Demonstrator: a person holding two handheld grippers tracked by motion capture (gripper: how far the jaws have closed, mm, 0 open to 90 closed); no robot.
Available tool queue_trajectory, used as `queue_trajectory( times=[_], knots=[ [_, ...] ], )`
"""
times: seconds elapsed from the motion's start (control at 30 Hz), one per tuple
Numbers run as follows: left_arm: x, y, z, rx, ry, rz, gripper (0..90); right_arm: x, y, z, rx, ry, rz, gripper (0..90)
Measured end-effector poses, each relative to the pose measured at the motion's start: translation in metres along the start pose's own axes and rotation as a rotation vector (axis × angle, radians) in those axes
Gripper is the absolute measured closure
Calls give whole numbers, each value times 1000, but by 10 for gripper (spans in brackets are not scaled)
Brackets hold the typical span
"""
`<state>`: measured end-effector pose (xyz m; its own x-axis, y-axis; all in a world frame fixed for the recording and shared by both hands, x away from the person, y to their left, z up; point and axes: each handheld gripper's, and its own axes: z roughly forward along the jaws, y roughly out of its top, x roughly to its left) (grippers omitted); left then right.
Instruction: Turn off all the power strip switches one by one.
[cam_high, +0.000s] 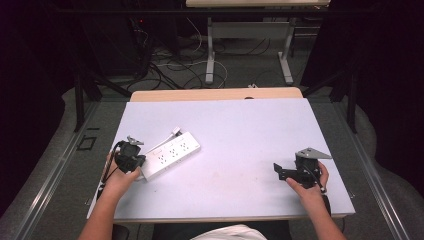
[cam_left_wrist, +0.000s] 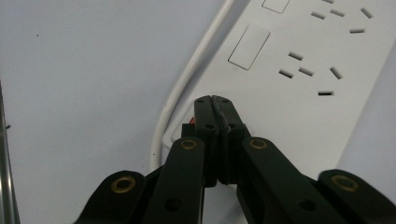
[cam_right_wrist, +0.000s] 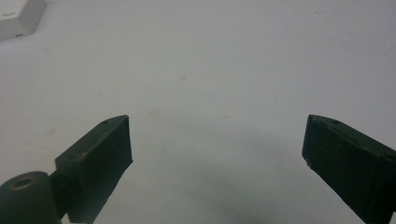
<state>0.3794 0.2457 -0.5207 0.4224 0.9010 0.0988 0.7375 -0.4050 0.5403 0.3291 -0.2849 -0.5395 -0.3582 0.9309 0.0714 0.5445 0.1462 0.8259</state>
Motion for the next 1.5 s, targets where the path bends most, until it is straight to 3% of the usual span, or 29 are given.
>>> queue_trajectory(
  times=[0.13, 0.5, 0.77, 0.87, 1.0, 1.13, 1.5],
  knots=[
    [5, -1, 0, -5, -27, -24, 900, 1, 0, 0, 4, -2, 6, 77],
    [5, -2, 1, -9, -27, -27, 900, -1, 0, 0, -1, 2, 5, 77],
    [8, -7, 0, -62, -55, -110, 899, -1, 0, 0, -1, 1, 12, 77],
    [9, -7, -1, -61, -44, -90, 898, -2, -1, 1, -1, 0, 8, 77],
    [8, -6, -1, -67, -44, -88, 898, -3, -1, 1, -2, -1, 4, 77],
    [8, -6, 0, -78, -62, -113, 889, -3, -1, 1, 1, 0, 11, 83],
    [2, 2, 4, -78, -68, -89, 886, -2, -1, 1, -3, -8, 18, 83]
  ],
)
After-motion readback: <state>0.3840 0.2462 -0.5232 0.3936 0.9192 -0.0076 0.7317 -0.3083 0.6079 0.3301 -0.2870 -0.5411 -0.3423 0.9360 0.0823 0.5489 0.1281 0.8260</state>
